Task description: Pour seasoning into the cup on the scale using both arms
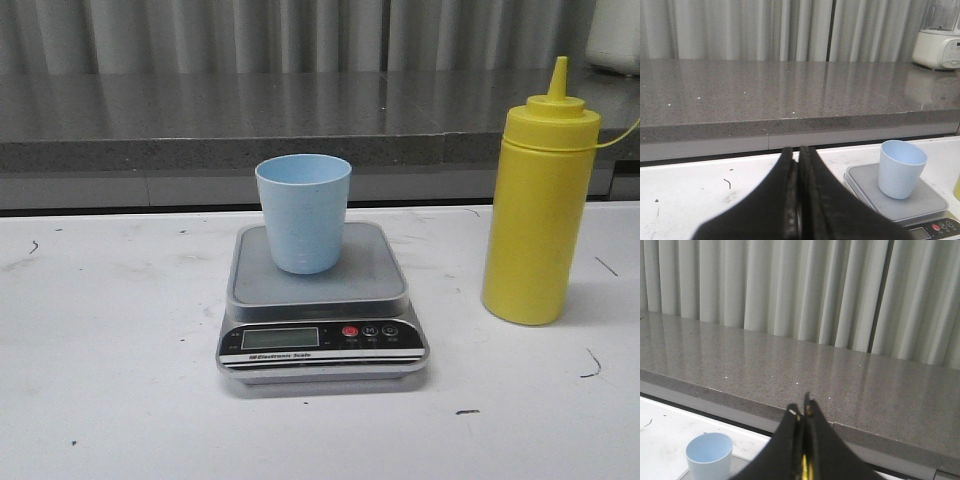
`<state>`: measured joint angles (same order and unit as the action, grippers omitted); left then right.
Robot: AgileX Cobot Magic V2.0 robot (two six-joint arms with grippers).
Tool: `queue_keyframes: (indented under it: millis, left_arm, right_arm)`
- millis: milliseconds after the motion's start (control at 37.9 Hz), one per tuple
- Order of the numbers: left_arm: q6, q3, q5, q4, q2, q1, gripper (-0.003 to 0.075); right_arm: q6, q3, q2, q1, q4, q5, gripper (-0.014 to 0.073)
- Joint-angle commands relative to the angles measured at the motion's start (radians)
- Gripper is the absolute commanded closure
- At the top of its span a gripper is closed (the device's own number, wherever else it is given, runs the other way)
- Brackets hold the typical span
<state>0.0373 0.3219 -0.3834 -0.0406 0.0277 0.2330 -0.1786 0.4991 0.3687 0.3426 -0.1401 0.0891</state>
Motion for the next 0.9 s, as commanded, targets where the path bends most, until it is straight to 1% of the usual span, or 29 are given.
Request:
queue_keyframes:
  millis: [0,106,211,317,528,607,871]
  left_arm:
    - [0.007,0.010,0.096,-0.010,0.010,0.001,0.0740]
    - [0.007,-0.033,0.097,-0.010,-0.010,-0.020,0.0740]
    - [0.007,-0.103,0.100,-0.010,-0.055,-0.069,0.0740]
    - [0.007,-0.172,0.128,-0.013,-0.050,-0.130,0.0740]
    - [0.007,-0.312,0.295,-0.027,-0.050,-0.231,0.0740]
    - [0.007,-0.353,0.366,-0.027,-0.050,-0.247,0.0740]
    - [0.007,-0.350,0.355,-0.027,-0.050,-0.255,0.0740]
  right_arm:
    - [-0.010,0.030,0.006,0.000,0.008,-0.077,0.0655]
    - [-0.010,0.030,0.006,0.000,0.008,-0.077,0.0655]
    - [-0.010,0.030,0.006,0.000,0.008,-0.077,0.0655]
    - [-0.010,0.031,0.007,0.000,0.008,-0.077,0.0655]
    - [-0.010,0.031,0.007,0.000,0.008,-0.077,0.0655]
    - [-0.010,0.031,0.007,0.000,0.008,-0.077,0.0655]
    - [-0.010,0.031,0.007,0.000,0.008,-0.077,0.0655]
